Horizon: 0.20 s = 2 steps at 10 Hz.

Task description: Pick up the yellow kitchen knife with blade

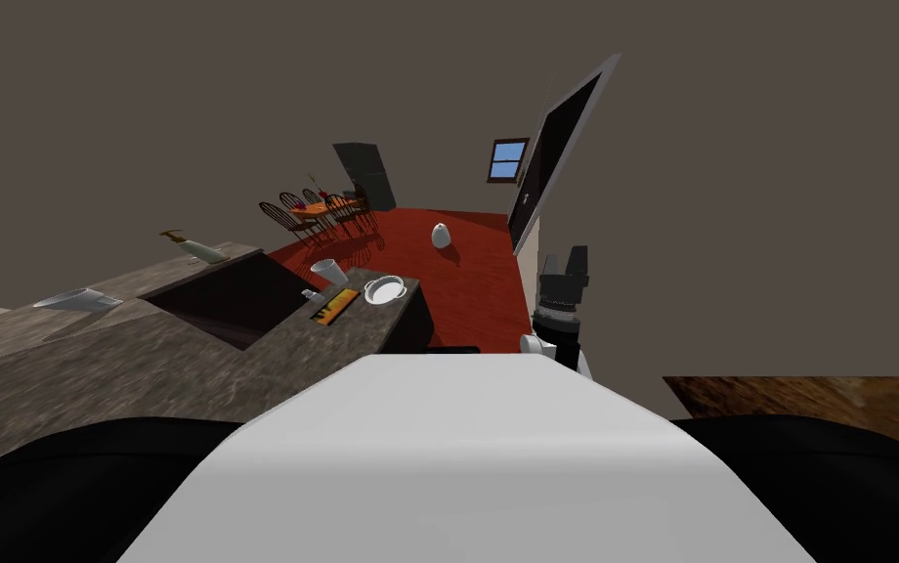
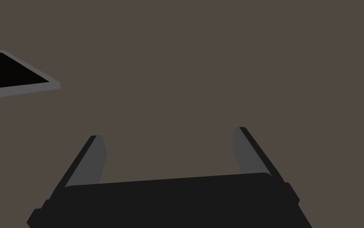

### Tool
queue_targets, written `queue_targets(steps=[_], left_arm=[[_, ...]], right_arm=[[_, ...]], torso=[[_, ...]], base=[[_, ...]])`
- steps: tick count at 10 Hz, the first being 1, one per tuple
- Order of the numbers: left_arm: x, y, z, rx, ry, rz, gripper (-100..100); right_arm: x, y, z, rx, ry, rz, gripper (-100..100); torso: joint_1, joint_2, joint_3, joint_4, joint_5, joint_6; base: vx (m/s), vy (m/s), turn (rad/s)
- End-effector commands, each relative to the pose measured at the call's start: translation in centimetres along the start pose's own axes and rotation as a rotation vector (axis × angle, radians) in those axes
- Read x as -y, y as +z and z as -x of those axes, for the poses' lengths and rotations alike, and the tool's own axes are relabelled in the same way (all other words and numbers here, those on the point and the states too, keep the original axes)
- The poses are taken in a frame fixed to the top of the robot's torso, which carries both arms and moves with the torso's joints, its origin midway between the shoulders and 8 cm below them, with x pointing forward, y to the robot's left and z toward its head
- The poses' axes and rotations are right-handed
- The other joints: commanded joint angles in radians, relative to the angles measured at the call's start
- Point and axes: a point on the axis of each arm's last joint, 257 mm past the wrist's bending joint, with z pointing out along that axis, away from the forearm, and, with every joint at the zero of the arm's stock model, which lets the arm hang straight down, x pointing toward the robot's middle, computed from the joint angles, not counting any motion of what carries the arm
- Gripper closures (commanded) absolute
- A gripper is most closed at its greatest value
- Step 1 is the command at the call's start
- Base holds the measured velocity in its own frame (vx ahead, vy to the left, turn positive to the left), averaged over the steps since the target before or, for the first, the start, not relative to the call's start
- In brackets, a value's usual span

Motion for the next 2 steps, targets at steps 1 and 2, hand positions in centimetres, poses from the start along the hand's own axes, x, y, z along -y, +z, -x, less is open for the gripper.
queue_targets(steps=[1,2], left_arm=[[0.0,0.0,0.0,0.0,0.0,0.0,100],[0.0,0.0,0.02,0.0,-0.001,0.0,0]], right_arm=[[0.0,0.0,0.0,0.0,0.0,0.0,0],[0.0,0.0,0.0,0.0,0.0,0.0,0]], torso=[[0.0,0.0,0.0,0.0,0.0,0.0],[0.0,0.0,0.0,0.0,0.0,0.0]], base=[[0.0,0.0,0.0],[0.0,0.0,0.0]])
